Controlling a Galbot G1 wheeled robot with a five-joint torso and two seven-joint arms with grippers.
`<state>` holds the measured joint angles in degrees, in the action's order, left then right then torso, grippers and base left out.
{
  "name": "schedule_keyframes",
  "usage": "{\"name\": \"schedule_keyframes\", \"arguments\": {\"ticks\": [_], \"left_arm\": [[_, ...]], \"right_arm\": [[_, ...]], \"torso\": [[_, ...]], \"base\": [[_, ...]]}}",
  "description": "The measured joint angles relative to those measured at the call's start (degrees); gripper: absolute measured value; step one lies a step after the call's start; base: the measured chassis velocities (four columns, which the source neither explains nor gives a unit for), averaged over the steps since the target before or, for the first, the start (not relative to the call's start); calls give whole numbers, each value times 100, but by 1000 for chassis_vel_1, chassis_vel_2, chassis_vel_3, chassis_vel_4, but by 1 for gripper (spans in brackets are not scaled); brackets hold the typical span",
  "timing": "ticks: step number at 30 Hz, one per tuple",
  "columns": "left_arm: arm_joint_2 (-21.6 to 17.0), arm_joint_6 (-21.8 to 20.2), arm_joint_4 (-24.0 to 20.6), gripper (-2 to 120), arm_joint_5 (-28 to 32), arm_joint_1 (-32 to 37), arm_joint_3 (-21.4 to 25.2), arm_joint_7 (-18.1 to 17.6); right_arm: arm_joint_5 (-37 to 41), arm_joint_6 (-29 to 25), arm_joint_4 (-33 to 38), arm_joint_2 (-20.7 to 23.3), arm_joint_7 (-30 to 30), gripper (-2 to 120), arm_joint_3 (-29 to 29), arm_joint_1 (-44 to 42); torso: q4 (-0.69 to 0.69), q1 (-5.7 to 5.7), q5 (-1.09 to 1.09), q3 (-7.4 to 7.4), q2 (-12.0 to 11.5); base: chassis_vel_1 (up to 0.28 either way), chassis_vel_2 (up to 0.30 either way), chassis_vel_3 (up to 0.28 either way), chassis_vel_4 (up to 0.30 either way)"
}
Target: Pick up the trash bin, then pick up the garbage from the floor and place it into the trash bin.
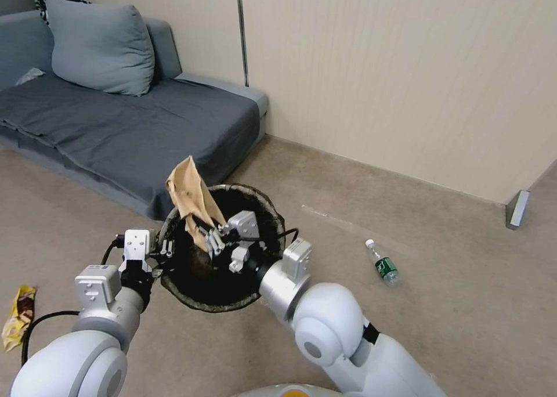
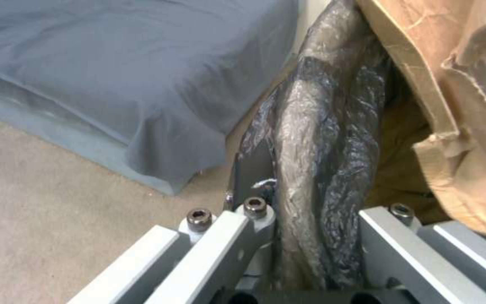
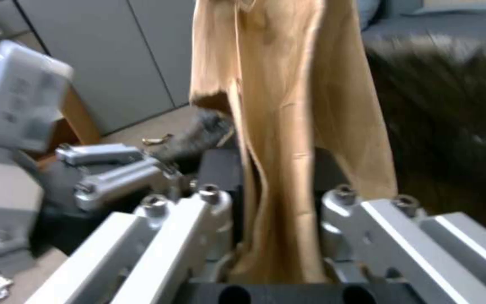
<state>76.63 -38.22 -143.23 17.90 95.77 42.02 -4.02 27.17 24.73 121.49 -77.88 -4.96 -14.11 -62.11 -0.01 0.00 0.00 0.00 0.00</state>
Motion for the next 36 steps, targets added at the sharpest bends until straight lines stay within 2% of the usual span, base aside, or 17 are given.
{"name": "schedule_keyframes", "arguments": {"ticks": [1, 3, 5, 7, 9, 12, 13, 16, 17, 21, 36], "left_arm": [[0, 0, 0, 1, 0, 0, 0, 0], [-1, -2, 0, 1, 2, 18, 3, 0], [-1, -2, 0, 1, 2, 21, 3, 0], [-2, -3, 0, 1, 7, 27, 9, 2], [-2, -4, 0, 1, 8, 30, 9, 2], [0, -6, 0, 1, 14, 41, 11, 3], [0, -6, 0, 1, 14, 41, 11, 3], [5, -7, 0, 1, 15, 34, 6, 3], [5, -7, 0, 1, 15, 34, 6, 3], [9, -8, -1, 1, 15, 23, 3, 5], [17, -25, -1, 1, 14, 24, 1, 23]], "right_arm": [[0, 0, 0, 0, 0, 23, 0, 0], [-60, -3, -50, -11, -23, 33, 7, -35], [-74, -5, -63, -12, -23, 35, 13, -41], [-196, -73, -161, -23, -25, 48, 70, -94], [-217, -87, -165, -23, -26, 51, 81, -107], [-259, -109, -67, -25, -39, 67, 75, -175], [-259, -109, -67, -25, -39, 67, 75, -175], [-258, -108, 37, -28, -45, 80, 37, -214], [-258, -108, 37, -28, -45, 80, 37, -214], [-254, -107, 190, 3, -48, 97, 40, -264], [-235, -123, 392, 22, -43, 100, 156, -269]], "torso": [[0, 0, 0, 0, 0], [0, 0, 0, 0, 0], [0, 0, 0, 0, 0], [0, 0, 0, 0, 0], [0, 0, 0, 0, 0], [0, 0, 0, 0, 0], [0, 0, 0, 0, 0], [0, 0, 0, 0, 0], [0, 0, 0, 0, 0], [0, 0, 0, 0, 0], [1, 0, 0, 0, 0]], "base": [[0, 0, 0, 0], [0, 0, 0, 0], [0, 0, 0, 0], [0, 0, 0, 0], [0, 0, 0, 0], [0, 0, 0, 0], [0, 0, 0, 0], [0, 0, 0, 0], [0, 0, 0, 0], [0, 0, 0, 0], [0, 0, 0, 0]]}}
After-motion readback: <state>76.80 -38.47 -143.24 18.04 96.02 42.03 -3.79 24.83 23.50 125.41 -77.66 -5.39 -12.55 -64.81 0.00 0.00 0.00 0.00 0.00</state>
